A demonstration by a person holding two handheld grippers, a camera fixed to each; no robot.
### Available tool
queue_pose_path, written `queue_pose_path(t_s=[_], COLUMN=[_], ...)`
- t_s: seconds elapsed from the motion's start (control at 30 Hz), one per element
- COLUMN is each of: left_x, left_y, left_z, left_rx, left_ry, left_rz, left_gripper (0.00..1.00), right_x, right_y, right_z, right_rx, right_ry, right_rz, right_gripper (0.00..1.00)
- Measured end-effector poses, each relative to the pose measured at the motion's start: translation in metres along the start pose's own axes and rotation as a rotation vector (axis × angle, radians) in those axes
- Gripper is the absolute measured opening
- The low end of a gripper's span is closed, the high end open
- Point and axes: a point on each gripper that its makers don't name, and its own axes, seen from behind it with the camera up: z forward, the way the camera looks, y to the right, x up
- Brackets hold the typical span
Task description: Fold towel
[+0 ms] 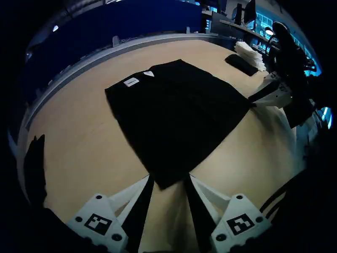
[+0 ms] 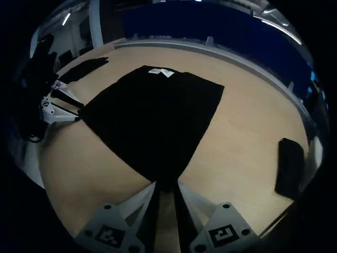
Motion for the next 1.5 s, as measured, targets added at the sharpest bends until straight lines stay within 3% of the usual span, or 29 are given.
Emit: queue_pose_path(t_s=[0.3, 0.37, 0.87, 1.5], left_x=[-0.002, -0.001, 0.017, 0.044], left_y=[-0.003, -0.002, 0.005, 0.020], left_z=[-0.002, -0.002, -0.020, -0.090], left_rx=[0.031, 0.037, 0.043, 0.031], left_ry=[-0.018, -0.019, 0.012, 0.041], left_rz=[-0.008, -0.008, -0.040, -0.125], left_gripper=[0.14, 0.12, 0.10, 0.10], right_x=[0.000, 0.001, 0.022, 0.062], right_y=[-0.003, -0.005, -0.001, -0.012], right_z=[-0.003, -0.003, -0.018, -0.087], right_rx=[0.006, 0.011, 0.012, 0.020], right_ry=[0.000, 0.001, 0.038, 0.111], right_rz=[-0.011, -0.007, 0.015, 0.022], right_gripper=[0.19, 0.18, 0.16, 0.15])
